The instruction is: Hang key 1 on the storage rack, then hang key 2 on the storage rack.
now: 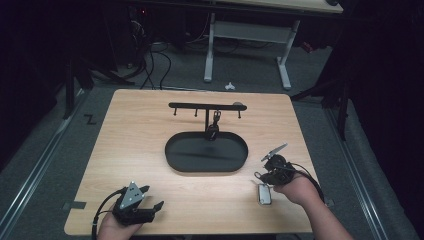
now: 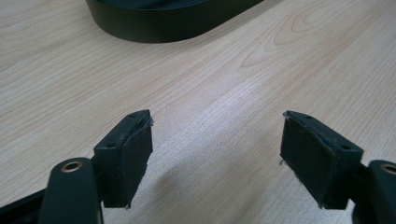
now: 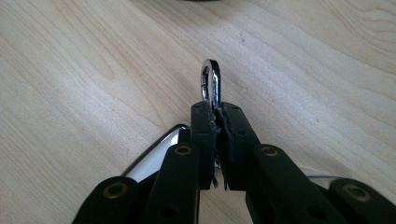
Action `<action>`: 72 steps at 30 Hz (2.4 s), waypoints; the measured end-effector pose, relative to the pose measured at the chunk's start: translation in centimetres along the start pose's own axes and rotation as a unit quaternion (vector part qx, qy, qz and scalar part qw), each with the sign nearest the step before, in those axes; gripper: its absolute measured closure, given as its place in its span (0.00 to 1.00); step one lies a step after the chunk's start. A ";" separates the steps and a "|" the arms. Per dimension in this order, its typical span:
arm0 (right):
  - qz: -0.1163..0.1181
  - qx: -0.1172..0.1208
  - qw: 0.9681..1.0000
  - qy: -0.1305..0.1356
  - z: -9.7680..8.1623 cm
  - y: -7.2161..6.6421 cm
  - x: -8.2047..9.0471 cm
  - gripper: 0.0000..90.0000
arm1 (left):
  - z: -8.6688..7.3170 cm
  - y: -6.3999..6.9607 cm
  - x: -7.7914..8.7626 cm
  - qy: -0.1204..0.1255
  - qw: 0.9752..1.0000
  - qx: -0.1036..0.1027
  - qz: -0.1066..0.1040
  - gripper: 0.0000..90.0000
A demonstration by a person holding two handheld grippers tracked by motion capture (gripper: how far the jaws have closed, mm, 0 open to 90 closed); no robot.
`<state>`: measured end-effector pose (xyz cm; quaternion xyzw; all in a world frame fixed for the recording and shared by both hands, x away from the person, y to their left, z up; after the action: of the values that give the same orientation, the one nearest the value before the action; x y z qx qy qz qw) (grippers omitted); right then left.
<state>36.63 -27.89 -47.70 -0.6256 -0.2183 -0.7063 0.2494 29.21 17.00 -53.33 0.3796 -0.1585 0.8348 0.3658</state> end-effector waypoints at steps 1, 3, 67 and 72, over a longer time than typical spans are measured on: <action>-0.004 0.000 1.000 0.000 0.0 -0.1 0.2 0.95 | 0.0 0.0 0.0 0.000 1.000 0.000 0.000 0.28; -0.003 -0.001 1.000 0.003 0.1 -0.1 0.5 0.95 | 0.0 0.0 0.0 0.000 1.000 0.000 -0.002 0.28; -0.035 0.005 0.992 0.125 9.7 -0.1 11.9 0.95 | -0.2 0.0 0.6 0.016 1.000 -0.001 -0.004 0.28; -0.035 0.008 0.991 0.129 10.3 -0.2 12.1 0.95 | -0.3 0.2 0.6 0.013 1.000 -0.004 -0.003 0.28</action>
<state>43.39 -22.30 -34.40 -0.5196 -0.2116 -0.7875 0.2552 28.66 17.31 -53.10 0.3681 -0.1561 0.8378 0.3717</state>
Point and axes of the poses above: each handheld gripper's, and its own axes: x roughly backward along the jaws, z roughly out of its top, y roughly to its right, the point moved 1 cm from there along -x, roughly forward along the jaws, and after that the axes turned 12 degrees about -y, right-handed, at the moved point
